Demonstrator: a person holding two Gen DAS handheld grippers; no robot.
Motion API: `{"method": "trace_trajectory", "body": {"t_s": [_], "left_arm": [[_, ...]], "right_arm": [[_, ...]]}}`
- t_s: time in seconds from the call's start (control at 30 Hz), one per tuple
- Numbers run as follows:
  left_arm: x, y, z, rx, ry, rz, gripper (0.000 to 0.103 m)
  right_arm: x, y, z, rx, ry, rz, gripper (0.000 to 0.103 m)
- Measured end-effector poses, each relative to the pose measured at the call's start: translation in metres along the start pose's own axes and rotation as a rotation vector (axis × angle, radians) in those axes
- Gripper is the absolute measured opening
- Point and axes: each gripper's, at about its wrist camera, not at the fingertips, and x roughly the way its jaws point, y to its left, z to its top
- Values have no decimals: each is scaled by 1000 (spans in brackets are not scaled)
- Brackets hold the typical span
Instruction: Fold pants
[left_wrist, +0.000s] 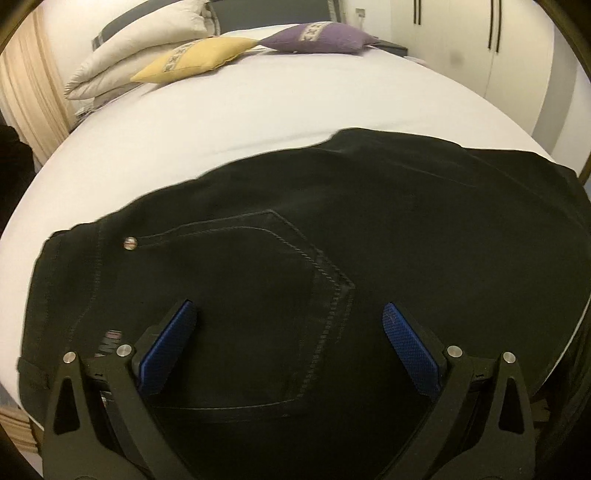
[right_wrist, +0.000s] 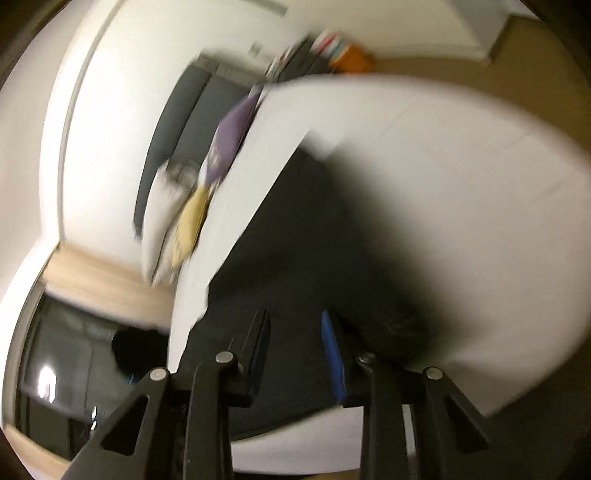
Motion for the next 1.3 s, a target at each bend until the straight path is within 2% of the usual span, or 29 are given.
{"method": "trace_trajectory", "body": {"t_s": [0.03,0.07,0.1,0.13,0.17,0.27,0.4,0.5,0.57,0.8,0.9,1.03,1.17,1.23,1.3], "left_arm": [[-3,2,1,-11,-4,16,103],[-6,6,6,-29,-10,34,103],[-12,7,9,-49,-26,39,103],[-26,3,6,-61,-46,34,103],[-35,-1,5,-69,-68,26,103],[-50,-26,4,-44,-105,-12,103],[-42,-63,4,-22,-55,-67,103],[-41,-78,-1,-5,-41,-77,103],[-43,-87,-6,4,-28,-73,103],[-28,-95,-2,-6,12,-72,103],[-27,-99,0,9,9,-69,103],[-20,-98,1,3,24,-51,103],[-13,-96,3,-8,42,-51,103],[-11,-97,4,-2,51,-46,103],[-11,-98,5,-1,52,-45,103]], "right_arm": [[-19,-10,6,19,-53,-33,33],[-27,-12,8,45,-100,-73,54],[-52,-21,12,90,-174,-156,63],[-64,-27,13,104,-206,-150,63],[-77,-29,12,120,-225,-104,63],[-99,-39,2,141,-195,2,64],[-58,-38,-21,191,-103,57,64],[-24,-39,-33,255,-55,78,65],[-21,-42,-47,289,-67,93,65],[-14,-59,-40,419,-107,193,66],[-20,-58,-47,446,-125,215,66],[-20,-50,-42,458,-138,244,66],[-15,-52,-35,491,-180,274,60],[-11,-49,-32,474,-184,265,49],[-7,-48,-31,468,-170,265,27]]}}
